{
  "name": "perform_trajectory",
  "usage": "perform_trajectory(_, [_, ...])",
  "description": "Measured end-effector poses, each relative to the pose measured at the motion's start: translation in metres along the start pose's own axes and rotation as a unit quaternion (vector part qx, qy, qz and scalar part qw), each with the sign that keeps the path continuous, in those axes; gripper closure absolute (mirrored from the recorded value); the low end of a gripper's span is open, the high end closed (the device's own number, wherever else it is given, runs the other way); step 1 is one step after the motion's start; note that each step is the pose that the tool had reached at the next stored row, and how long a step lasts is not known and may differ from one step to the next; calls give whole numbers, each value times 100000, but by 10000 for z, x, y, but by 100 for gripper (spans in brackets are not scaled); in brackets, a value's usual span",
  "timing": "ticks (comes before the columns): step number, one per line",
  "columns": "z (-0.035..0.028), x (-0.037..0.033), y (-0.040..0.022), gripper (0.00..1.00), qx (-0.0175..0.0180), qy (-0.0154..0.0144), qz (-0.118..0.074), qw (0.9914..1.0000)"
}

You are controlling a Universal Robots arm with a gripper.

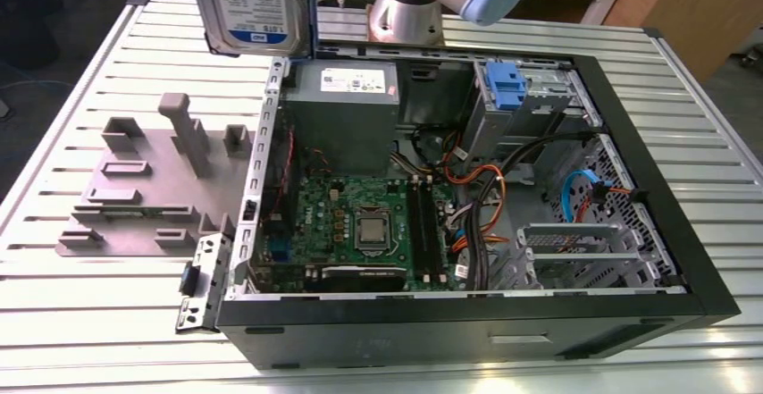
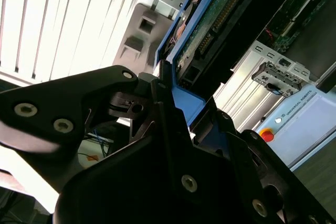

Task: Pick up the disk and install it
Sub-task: 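Pick up the disk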

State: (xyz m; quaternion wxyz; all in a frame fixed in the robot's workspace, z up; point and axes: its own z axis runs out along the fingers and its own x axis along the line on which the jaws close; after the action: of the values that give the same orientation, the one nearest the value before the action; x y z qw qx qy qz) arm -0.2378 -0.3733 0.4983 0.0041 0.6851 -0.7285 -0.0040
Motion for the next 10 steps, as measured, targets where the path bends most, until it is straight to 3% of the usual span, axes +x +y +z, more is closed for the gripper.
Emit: perform_trajectory(10, [-1,-5,-84,64,-1,-1,-2,100000])
